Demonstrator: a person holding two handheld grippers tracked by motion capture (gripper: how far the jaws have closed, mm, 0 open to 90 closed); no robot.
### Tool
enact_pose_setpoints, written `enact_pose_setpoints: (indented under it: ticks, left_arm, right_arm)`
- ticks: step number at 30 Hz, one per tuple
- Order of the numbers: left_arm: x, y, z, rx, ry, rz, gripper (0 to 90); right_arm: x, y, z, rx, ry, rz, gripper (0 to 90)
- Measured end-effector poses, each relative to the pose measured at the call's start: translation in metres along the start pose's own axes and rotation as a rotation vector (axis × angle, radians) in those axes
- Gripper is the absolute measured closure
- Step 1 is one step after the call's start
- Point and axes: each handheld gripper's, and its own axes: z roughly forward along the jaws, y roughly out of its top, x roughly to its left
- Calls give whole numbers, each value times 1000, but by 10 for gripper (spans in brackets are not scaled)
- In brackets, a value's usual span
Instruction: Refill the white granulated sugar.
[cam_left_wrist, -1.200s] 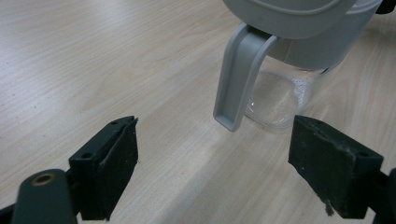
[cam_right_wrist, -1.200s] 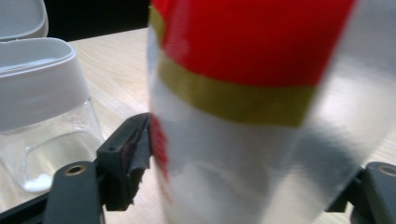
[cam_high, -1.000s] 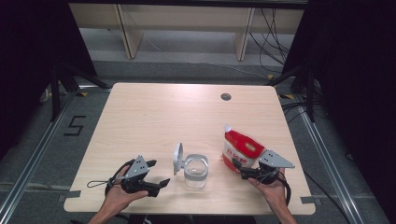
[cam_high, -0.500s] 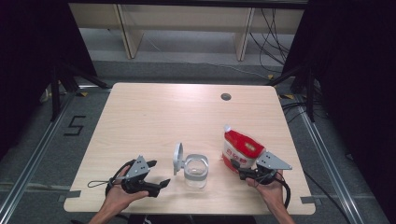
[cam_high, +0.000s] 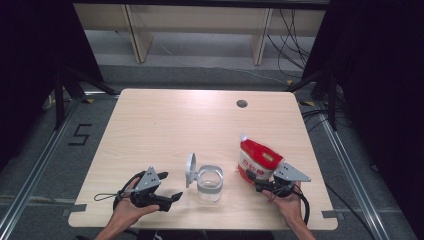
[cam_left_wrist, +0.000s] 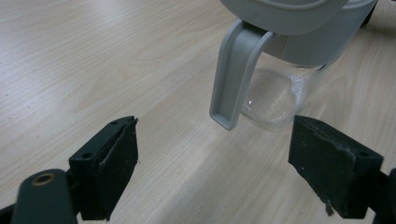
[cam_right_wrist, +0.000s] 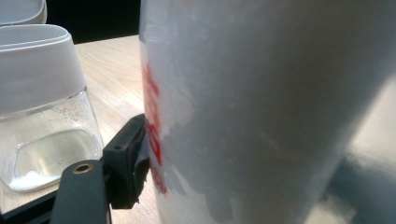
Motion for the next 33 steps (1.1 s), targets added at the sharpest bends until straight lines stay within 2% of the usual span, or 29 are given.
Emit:
enact_pose_setpoints:
  ticks: [1,2,4,5,8,9,10,12,14,15,16,17,18,19,20,21,22,23,24,27,28,29,30,31,32,33]
  left_arm:
    - [0,0,0,3,-2,-1,155]
    - [0,0,0,1,-1,1,155]
    - [0,0,0,1,2,7,155]
    - [0,0,0,1,2,6,155]
    - [0,0,0,2,1,4,154]
    - [-1,0,1,3,5,2,155]
    - [-1,0,1,3,5,2,154]
    - [0,0,0,6,10,15,154]
    - [-1,0,1,8,0,7,154]
    - [-1,0,1,5,-1,8,154]
    - [-1,0,1,4,-1,7,155]
    - [-1,0,1,6,-1,2,155]
    - [-1,0,1,5,6,7,155]
    - [-1,0,1,5,6,7,155]
    - [-1,0,1,8,-2,7,155]
    - [-1,0,1,10,-4,7,155]
    - [-1,0,1,10,-4,7,155]
    - [-1,0,1,11,-4,8,155]
    - [-1,0,1,11,-3,14,155]
    - [-1,0,1,13,-3,17,155]
    - [-1,0,1,9,-2,2,155]
    - [-1,0,1,9,1,5,155]
    - [0,0,0,6,7,6,155]
    - [0,0,0,6,7,6,155]
    - [1,-1,0,1,13,-3,155]
    - [2,-1,0,2,15,5,155]
  right_arm:
    - [0,0,0,0,0,0,301]
    - [1,-1,2,-20,19,21,306]
    - [2,-1,4,-39,15,36,307]
    - [0,0,3,-23,19,11,307]
    - [0,0,3,-22,23,11,305]
    - [-1,0,4,-17,17,-11,304]
    - [0,0,4,-12,17,7,303]
    - [0,0,4,-20,13,11,298]
    - [0,0,4,-11,8,21,292]
    - [-1,0,8,-70,3,10,291]
    - [-5,1,6,-43,28,-26,325]
    - [-5,1,6,-43,28,-26,325]
    - [-3,1,8,-70,79,-17,377]
    - [-3,1,8,-70,79,-17,377]
    - [-2,1,8,-73,47,-13,409]
    - [-4,2,9,-86,36,-47,415]
    - [-4,2,9,-86,36,-47,415]
    - [-4,4,8,-68,50,-41,422]
    - [0,5,7,-43,49,10,433]
    - [2,7,8,-43,39,9,440]
    - [2,9,8,-17,63,-16,443]
    - [4,11,8,-12,57,-9,446]
    - [7,15,7,-13,17,-53,449]
    - [7,15,7,-13,17,-53,449]
    - [8,18,3,22,-2,-99,453]
    - [9,20,2,16,9,-130,455]
